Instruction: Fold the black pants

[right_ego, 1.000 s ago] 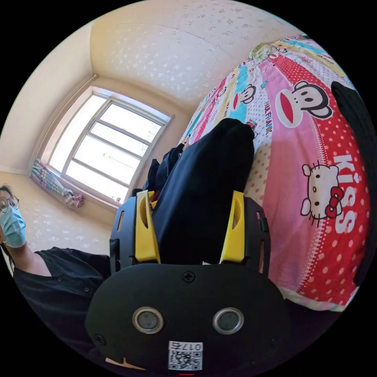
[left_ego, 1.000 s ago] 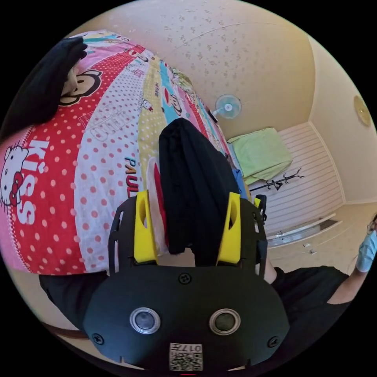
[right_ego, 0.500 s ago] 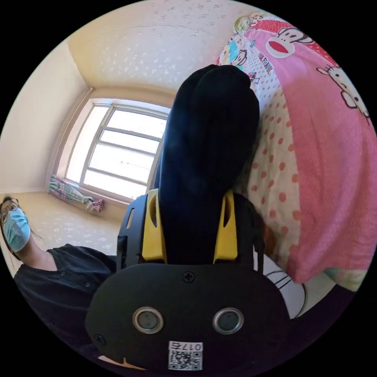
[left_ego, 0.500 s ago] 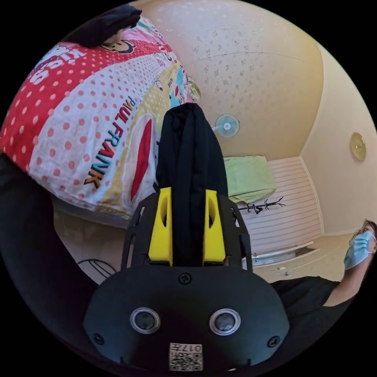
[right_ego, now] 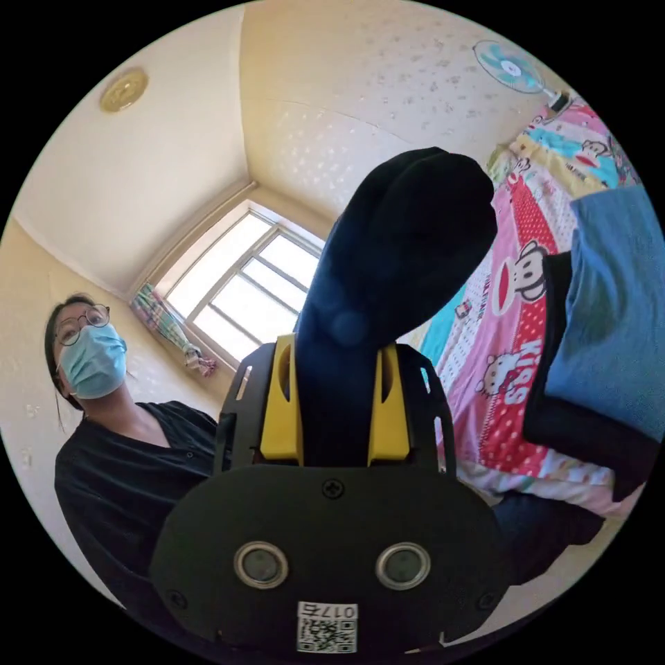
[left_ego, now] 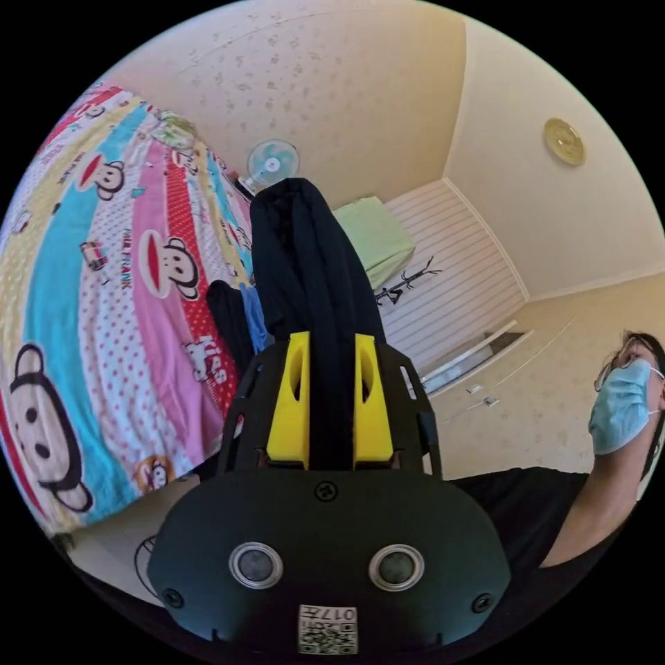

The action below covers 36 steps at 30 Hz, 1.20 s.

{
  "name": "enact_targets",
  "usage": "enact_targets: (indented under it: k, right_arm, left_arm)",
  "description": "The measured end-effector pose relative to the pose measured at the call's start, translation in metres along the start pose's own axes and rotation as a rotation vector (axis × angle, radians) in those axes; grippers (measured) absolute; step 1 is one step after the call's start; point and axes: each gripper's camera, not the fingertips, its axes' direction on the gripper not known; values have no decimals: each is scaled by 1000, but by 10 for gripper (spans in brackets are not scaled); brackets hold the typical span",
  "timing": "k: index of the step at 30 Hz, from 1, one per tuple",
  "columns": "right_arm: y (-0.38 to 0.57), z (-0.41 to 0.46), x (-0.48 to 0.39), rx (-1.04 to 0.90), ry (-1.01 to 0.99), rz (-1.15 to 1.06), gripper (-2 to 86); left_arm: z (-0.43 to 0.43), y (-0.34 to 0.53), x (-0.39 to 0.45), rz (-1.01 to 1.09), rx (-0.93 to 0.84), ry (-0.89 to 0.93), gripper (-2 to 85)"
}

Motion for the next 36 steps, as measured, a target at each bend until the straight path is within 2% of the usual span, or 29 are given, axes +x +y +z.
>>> enact_targets:
  k: [4,6,7,9,10,12,15,20,26,29,31,36]
  right_arm:
    - [-46,-58,-14,62,342,-30,157]
    - [-67,-75,15,8,628,63,162]
    - [-69,-76,26,-8,705,94,161]
    - [-64,-60,79,-155,1086,238,151]
    - [-59,-49,93,-217,1151,258,148]
    - [-35,-18,101,-168,1278,109,142]
    - [-23,4,103,-144,1305,40,140]
    - [-13,0,115,-81,1233,101,138]
    - [18,18,100,-24,1308,-27,131]
    - [23,38,89,-154,1412,-113,125]
    - [17,40,81,-215,1444,-39,123]
    - [19,46,56,-126,1391,105,142]
  left_arm:
    - [115,-61,-3,1,-143,-13,113]
    - [167,-70,-21,-32,-213,-75,107]
    - [201,-68,-37,-52,-285,-111,95]
    - [243,-52,-63,-82,-414,-157,87]
    - [260,-35,-77,-91,-483,-169,83]
    - [249,-10,-94,-101,-399,-80,76]
    - [218,21,-118,-191,-354,26,47]
    - [125,65,-133,-214,-283,-131,-3]
    - [-29,89,-140,-195,-97,-459,-9]
    - [-104,98,-137,-168,8,-656,-10]
    - [-160,106,-138,-179,95,-826,-10]
    - [-254,127,-138,-202,345,-1024,-10]
